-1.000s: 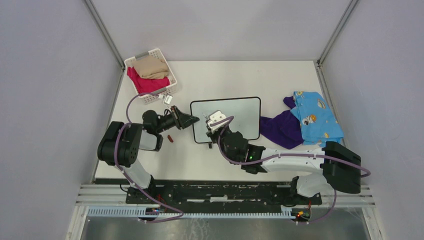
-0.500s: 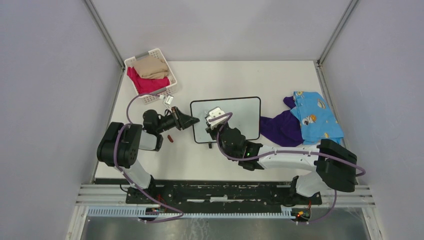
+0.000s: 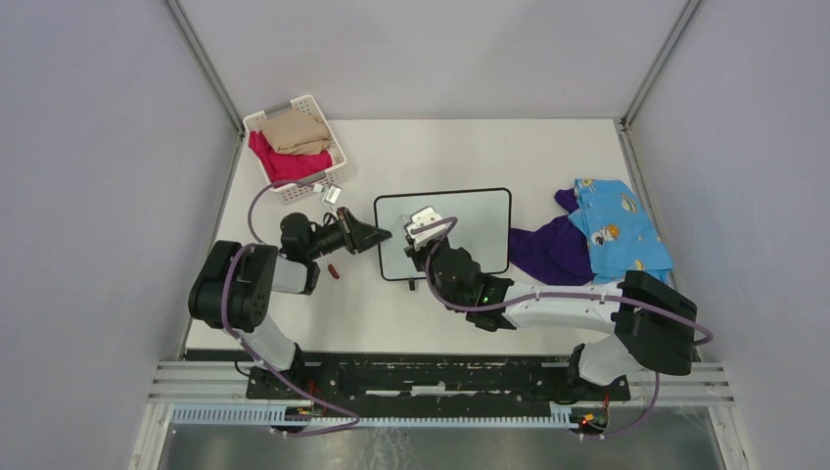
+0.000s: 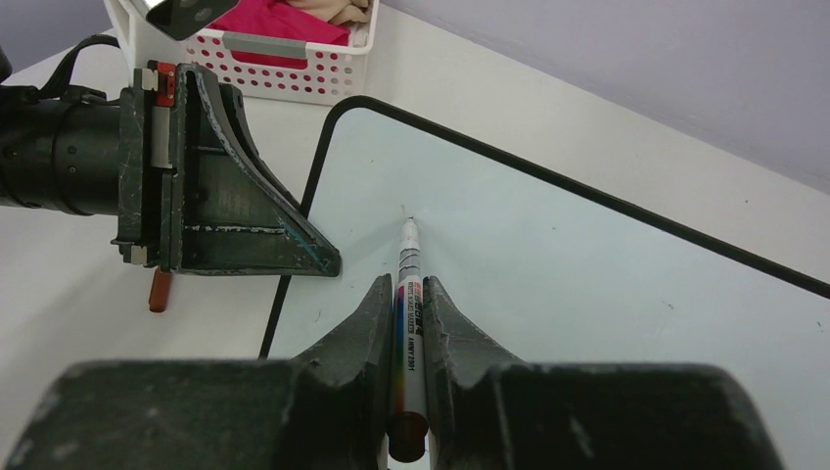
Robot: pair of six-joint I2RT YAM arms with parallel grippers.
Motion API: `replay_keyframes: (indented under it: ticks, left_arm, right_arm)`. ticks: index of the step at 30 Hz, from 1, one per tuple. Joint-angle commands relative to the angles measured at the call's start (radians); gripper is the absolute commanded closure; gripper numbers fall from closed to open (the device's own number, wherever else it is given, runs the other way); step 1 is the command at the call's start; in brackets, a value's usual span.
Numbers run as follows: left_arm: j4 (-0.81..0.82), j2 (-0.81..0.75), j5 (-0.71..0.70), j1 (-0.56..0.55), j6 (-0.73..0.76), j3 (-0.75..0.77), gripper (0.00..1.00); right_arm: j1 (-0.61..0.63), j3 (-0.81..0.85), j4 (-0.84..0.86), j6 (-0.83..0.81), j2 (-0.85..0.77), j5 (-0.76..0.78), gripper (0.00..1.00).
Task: Write a sentence on the whiteboard
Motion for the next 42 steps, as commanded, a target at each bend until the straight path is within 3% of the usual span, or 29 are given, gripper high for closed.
replay_keyframes:
  ticks: [1, 10, 19, 32, 42]
  left_arm:
    - [-0.021, -0.023, 0.004, -0.005, 0.057, 0.021, 0.74]
    - [-0.031, -0.017, 0.004, -0.007, 0.059, 0.024, 0.74]
    - [-0.045, -0.024, 0.002, -0.007, 0.061, 0.029, 0.61]
    - [-0.067, -0.071, -0.033, -0.002, 0.070, 0.030, 0.55]
    - [-0.076, -0.053, -0.026, -0.002, 0.070, 0.036, 0.57]
  right_arm:
    - [-0.007, -0.018, 0.037, 0.018, -0.002, -0.005, 1.00]
    - [-0.010, -0.071, 0.029, 0.053, -0.028, 0.005, 1.00]
    - [-0.010, -0.090, 0.025, 0.063, -0.075, -0.021, 1.00]
    - [-0.009, -0.097, 0.069, 0.046, -0.150, -0.044, 1.00]
    - [-0.021, -0.058, 0.056, 0.047, -0.095, -0.005, 1.00]
